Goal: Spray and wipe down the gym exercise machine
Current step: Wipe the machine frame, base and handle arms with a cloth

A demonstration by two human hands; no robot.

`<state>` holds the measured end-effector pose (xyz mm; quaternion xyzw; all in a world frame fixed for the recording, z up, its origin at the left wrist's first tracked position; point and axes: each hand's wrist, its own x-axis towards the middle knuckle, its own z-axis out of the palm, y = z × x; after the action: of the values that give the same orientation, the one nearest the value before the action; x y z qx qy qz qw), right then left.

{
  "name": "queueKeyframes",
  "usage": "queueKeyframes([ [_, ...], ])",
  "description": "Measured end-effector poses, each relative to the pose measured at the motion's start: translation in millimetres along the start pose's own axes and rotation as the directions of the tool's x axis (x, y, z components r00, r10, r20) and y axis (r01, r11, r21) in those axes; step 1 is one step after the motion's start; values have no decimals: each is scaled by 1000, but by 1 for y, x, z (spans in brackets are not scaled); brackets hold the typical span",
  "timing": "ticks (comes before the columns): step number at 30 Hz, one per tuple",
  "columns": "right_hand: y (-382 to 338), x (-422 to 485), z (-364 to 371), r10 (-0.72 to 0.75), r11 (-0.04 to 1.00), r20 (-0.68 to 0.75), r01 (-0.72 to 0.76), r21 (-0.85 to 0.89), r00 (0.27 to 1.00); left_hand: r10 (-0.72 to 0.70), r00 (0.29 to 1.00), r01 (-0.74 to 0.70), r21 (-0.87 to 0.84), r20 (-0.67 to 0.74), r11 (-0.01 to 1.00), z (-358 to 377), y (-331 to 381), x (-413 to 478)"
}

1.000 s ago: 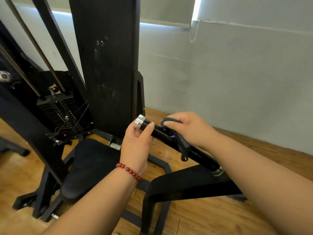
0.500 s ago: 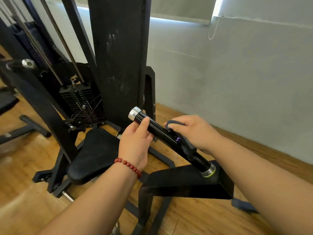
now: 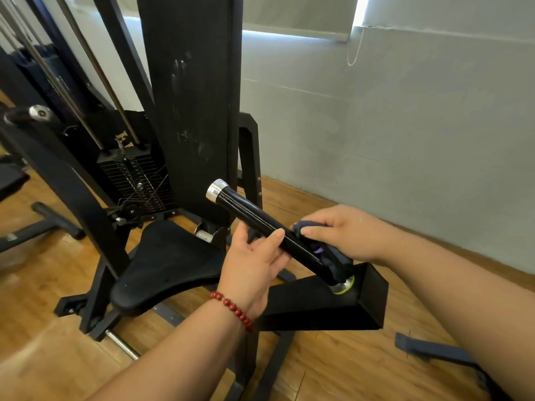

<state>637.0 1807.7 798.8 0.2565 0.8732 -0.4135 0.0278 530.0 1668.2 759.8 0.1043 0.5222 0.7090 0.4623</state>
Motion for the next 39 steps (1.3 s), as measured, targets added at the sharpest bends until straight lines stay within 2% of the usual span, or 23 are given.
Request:
queueKeyframes([
  [2,-2,8,5,1,995,-75,6,101,997,6,1000,-6,9,2,1000,-1,-1,2],
  [3,-1,10,6,13,994,-68,-6,108,998,10,1000,-10,7,0,1000,-1,-1,2],
  [7,16,-7,-8,101,991,137,-88,-96,985,18,1000,-18,69,-5,997,-5,-4,4],
  [10,21,-14,-16,112,990,193,-93,-106,975,33,999,-32,127,-5,991,-6,-5,6],
  [17,10,9,5,13,994,-21,-10,113,1000,31,999,-35,165,31,986,-10,-6,7],
  [21,18,-9,-1,46,991,15,-47,123,999,4,999,-10,171,35,985,-14,-5,11],
  [23,12,-9,-2,35,995,28,-37,94,999,-2,999,-5,179,39,984,-17,-4,12],
  [26,-10,11,6,-41,998,-80,45,51,996,17,998,-28,202,53,979,-19,0,11],
  [31,-36,27,23,-137,990,-214,132,-41,967,153,984,-142,114,-88,983,-36,32,22],
  [34,-29,7,40,-191,977,-272,158,-141,943,172,980,-159,125,-98,979,-54,55,37],
  [37,-32,7,53,-300,927,-374,176,-332,878,183,983,-178,245,2,953,-70,70,45],
  [39,-49,27,62,-346,907,-468,163,-388,813,144,987,-158,264,72,952,-79,77,48],
])
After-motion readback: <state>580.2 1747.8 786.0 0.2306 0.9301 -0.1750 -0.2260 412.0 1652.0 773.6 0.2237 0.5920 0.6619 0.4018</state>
